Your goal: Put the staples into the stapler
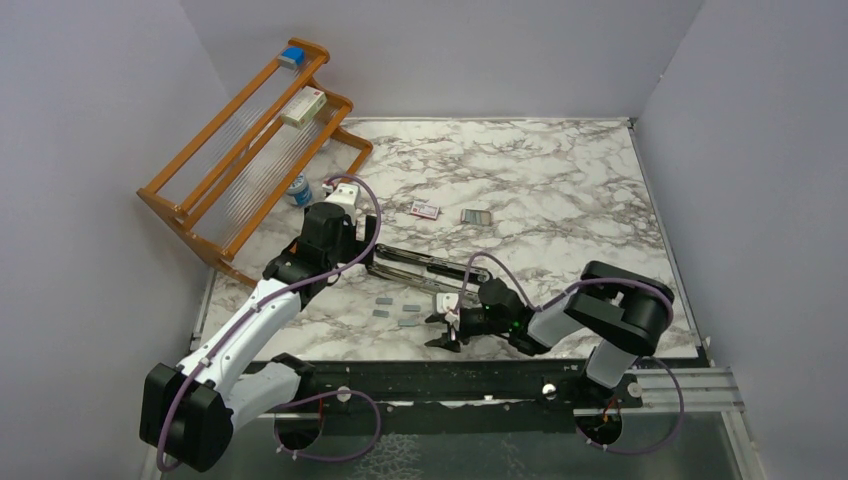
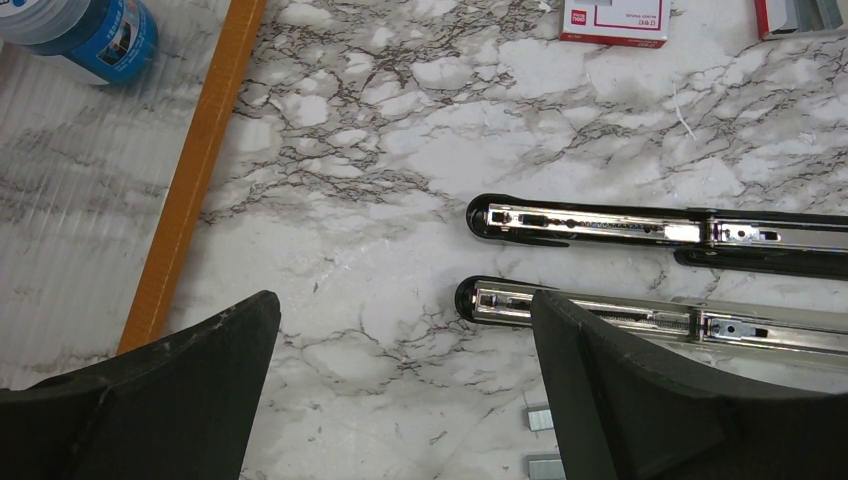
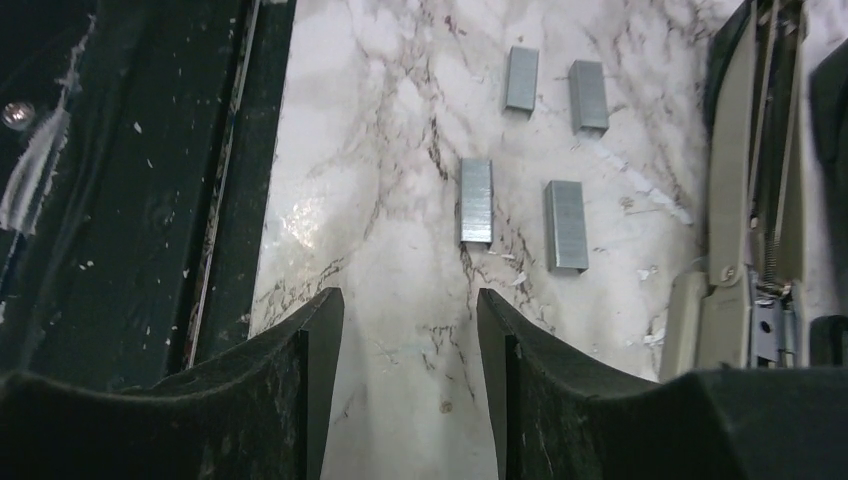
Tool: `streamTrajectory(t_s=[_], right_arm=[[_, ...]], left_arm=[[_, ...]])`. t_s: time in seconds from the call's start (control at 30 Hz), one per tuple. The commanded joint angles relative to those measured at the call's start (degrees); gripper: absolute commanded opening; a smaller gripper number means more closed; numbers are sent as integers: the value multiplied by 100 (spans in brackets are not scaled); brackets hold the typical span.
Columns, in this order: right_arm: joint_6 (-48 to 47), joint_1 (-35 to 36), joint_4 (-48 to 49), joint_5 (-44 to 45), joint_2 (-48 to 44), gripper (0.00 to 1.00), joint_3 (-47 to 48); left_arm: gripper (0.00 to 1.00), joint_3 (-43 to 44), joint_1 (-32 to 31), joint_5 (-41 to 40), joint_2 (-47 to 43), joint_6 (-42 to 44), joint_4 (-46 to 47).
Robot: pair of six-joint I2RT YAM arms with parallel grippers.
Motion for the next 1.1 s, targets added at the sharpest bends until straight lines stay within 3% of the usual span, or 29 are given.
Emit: streamTrajectory(t_s=[0.0, 0.6, 1.07], right_arm=[[-381, 40, 742, -227, 487, 54, 151], [33, 7, 698, 12, 1193, 43, 390], [322, -184, 591, 198, 1180, 47, 279]], left_arm=[[99, 119, 57, -2, -19, 42, -16], [99, 127, 63, 144, 42, 10, -3], [99, 128, 72, 158, 50, 27, -3]])
